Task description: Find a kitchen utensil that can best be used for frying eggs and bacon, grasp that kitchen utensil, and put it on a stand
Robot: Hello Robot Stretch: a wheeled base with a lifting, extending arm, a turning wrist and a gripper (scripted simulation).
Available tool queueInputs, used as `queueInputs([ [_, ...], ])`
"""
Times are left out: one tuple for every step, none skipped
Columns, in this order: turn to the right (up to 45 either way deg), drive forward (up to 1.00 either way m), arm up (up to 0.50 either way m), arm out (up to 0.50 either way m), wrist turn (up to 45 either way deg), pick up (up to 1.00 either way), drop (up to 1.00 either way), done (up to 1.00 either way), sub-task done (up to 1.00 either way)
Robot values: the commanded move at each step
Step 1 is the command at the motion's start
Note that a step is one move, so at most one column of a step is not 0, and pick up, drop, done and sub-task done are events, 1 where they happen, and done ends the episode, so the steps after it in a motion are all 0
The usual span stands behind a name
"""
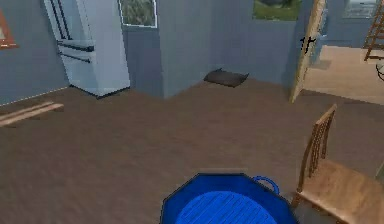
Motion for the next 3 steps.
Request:
queueInputs([
  [0.0, 1.00, 0.00, 0.00, 0.0, 0.00, 0.00, 0.00, 0.00],
  [-3.0, 0.00, 0.00, 0.00, 0.0, 0.00, 0.00, 0.00, 0.00],
  [0.0, 0.10, 0.00, 0.00, 0.0, 0.00, 0.00, 0.00, 0.00],
])
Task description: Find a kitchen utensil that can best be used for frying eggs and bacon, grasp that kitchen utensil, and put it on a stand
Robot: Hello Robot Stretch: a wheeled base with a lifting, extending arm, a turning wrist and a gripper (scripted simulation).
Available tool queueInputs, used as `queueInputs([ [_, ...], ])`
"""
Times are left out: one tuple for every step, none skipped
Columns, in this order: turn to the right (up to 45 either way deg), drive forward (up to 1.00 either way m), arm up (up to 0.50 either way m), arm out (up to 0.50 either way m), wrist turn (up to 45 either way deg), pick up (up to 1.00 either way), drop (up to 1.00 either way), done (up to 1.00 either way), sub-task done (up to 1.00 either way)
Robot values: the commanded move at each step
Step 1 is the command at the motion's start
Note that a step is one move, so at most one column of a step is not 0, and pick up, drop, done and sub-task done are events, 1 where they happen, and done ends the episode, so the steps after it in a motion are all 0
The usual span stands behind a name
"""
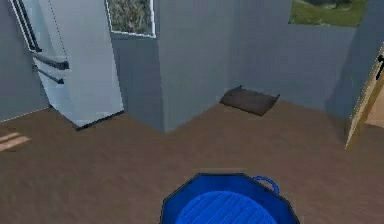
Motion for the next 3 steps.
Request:
queueInputs([
  [36.0, 0.00, 0.00, 0.00, 0.0, 0.00, 0.00, 0.00, 0.00],
  [0.0, 0.65, 0.00, 0.00, 0.0, 0.00, 0.00, 0.00, 0.00],
  [30.0, 0.00, 0.00, 0.00, 0.0, 0.00, 0.00, 0.00, 0.00],
])
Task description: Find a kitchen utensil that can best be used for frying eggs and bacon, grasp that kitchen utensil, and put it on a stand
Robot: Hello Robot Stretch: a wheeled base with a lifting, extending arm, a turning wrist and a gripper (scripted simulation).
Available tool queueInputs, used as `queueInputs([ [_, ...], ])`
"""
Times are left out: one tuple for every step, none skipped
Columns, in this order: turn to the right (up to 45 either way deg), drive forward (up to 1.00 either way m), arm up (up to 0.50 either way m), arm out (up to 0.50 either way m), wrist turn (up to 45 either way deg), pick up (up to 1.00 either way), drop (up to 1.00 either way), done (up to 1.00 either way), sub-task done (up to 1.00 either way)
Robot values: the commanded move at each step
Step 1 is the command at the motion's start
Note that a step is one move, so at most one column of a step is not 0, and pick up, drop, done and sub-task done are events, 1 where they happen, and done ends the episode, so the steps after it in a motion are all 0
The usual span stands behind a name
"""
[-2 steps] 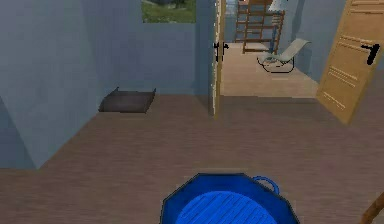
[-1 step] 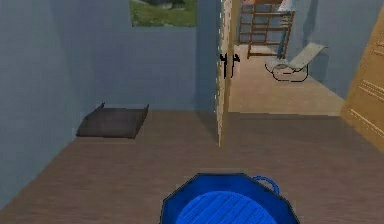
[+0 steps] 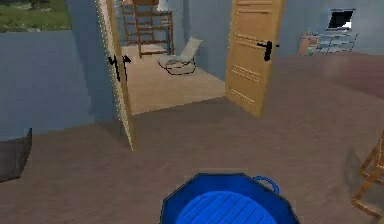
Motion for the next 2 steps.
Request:
queueInputs([
  [0.0, 1.00, 0.00, 0.00, 0.0, 0.00, 0.00, 0.00, 0.00],
  [0.0, 0.90, 0.00, 0.00, 0.0, 0.00, 0.00, 0.00, 0.00],
])
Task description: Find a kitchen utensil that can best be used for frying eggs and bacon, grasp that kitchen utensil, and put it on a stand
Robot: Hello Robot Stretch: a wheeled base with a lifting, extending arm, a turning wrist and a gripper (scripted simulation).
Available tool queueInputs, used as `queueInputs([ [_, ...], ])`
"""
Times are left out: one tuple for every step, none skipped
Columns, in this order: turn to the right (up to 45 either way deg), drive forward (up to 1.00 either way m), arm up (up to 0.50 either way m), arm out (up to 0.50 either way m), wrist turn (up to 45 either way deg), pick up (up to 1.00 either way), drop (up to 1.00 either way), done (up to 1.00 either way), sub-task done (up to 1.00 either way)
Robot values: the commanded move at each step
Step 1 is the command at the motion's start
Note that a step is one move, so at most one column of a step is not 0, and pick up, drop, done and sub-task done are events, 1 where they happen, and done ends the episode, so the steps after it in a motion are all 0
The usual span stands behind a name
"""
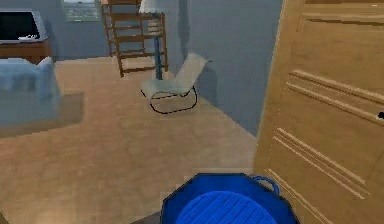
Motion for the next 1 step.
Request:
queueInputs([
  [-24.0, 0.00, 0.00, 0.00, 0.0, 0.00, 0.00, 0.00, 0.00],
])
